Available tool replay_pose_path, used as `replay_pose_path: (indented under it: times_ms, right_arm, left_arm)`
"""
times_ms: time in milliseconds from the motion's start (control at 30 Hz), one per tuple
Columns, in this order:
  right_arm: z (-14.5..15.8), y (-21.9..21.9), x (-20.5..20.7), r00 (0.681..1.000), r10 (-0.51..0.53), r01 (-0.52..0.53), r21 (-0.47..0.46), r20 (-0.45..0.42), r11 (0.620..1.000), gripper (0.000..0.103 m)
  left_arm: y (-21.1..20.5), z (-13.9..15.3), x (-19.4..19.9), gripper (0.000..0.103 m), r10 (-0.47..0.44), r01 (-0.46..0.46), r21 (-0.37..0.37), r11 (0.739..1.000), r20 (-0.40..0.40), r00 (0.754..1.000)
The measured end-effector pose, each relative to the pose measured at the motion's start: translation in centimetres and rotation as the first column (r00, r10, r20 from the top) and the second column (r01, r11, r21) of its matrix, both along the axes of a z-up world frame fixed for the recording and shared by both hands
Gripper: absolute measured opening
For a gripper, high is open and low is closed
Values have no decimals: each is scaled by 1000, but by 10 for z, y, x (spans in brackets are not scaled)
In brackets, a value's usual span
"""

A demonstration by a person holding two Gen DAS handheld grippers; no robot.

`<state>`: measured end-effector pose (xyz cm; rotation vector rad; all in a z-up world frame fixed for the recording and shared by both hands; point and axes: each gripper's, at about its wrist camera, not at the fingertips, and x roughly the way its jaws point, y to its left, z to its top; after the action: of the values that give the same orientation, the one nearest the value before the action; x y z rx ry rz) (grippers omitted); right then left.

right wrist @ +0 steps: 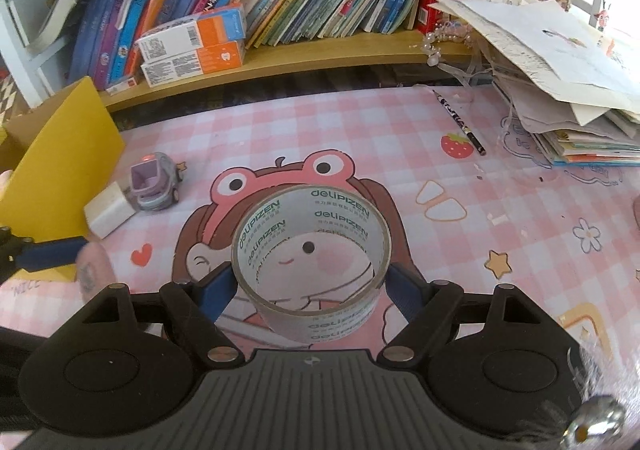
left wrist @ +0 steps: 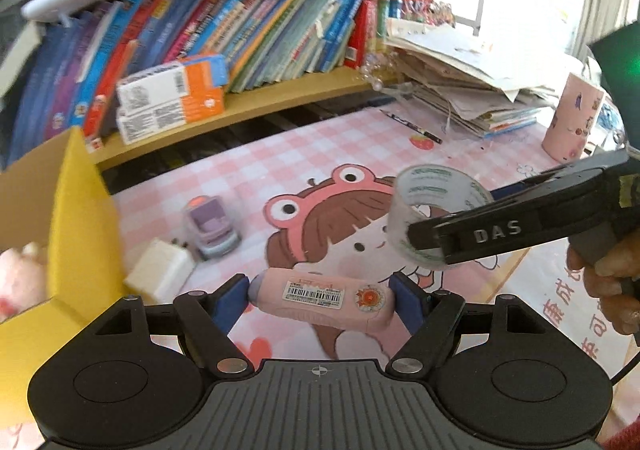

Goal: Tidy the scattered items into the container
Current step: 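Lift the eraser and tape roll with both grippers and carry them over the yellow box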

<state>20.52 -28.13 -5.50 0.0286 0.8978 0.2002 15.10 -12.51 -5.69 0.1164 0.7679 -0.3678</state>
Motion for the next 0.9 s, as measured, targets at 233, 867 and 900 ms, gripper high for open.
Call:
replay_pose_path:
  times_ms: [233, 867, 900]
  right_arm:
    - [18, 4, -31, 999, 8, -8, 5, 37, 1000, 80]
    - [63, 47, -76, 983, 92, -99, 39, 156, 994, 80]
    - [66, 51, -77, 981, 101, -110, 41, 163, 993, 80]
  left_arm:
    - [23, 21, -29, 77, 61, -60, -26, 998, 33, 998]
    - [67, 85, -72, 77, 119, -117, -21, 993, 203, 972]
    - [71, 89, -73, 77, 123, -121, -22, 992, 210, 970]
